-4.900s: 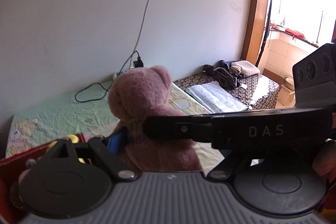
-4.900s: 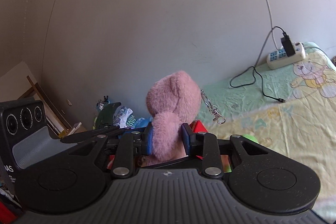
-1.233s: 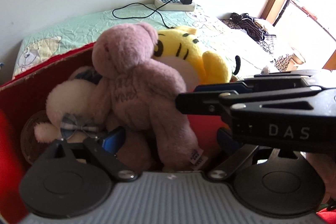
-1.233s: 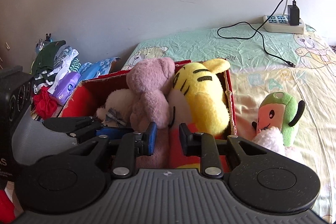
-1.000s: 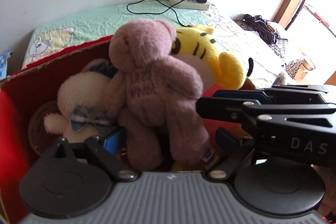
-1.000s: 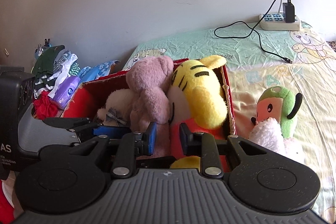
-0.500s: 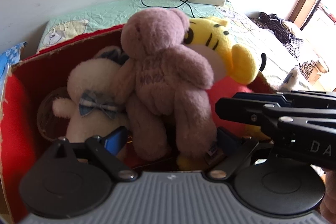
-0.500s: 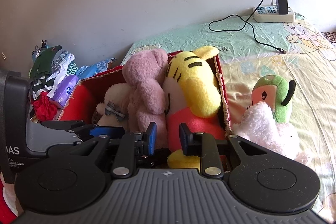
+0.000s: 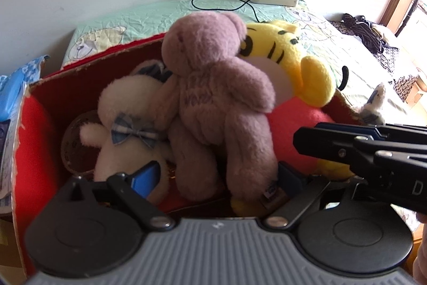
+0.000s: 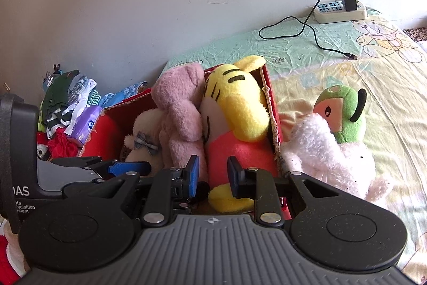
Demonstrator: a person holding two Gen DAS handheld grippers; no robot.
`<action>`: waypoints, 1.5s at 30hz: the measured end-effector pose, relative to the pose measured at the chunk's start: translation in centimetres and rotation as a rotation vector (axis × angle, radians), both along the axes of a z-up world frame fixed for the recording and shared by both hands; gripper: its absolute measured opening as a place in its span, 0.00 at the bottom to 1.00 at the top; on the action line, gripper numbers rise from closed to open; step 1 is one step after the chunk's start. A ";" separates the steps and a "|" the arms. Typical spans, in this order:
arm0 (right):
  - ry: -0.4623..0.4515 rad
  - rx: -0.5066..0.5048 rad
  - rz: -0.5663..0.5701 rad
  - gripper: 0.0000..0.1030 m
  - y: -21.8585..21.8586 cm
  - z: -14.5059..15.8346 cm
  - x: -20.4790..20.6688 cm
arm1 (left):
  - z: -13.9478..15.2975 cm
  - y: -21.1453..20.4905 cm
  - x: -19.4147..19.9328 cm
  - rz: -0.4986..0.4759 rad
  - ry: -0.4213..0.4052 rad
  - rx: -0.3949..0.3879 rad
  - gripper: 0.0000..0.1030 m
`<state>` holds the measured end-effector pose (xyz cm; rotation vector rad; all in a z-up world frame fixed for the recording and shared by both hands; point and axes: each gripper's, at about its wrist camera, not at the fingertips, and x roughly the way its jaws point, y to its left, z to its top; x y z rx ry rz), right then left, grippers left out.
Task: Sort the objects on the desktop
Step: 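Move the right gripper to the white bunny with plaid ears, then grasp the white bunny with plaid ears in the right gripper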
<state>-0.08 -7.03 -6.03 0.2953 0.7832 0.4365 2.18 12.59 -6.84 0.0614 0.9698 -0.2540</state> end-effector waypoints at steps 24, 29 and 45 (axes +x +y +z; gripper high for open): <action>-0.022 0.103 0.204 0.31 -3.1 -0.1 0.9 | 1.4 -2.7 -2.7 0.260 -0.033 0.114 0.92; -0.044 0.151 0.280 0.31 -4.3 0.3 0.9 | 2.1 -3.4 -3.3 0.311 -0.051 0.138 0.92; -0.164 0.294 0.423 0.31 -12.6 0.8 -0.5 | 6.1 -8.7 -7.3 0.342 -0.163 0.158 0.92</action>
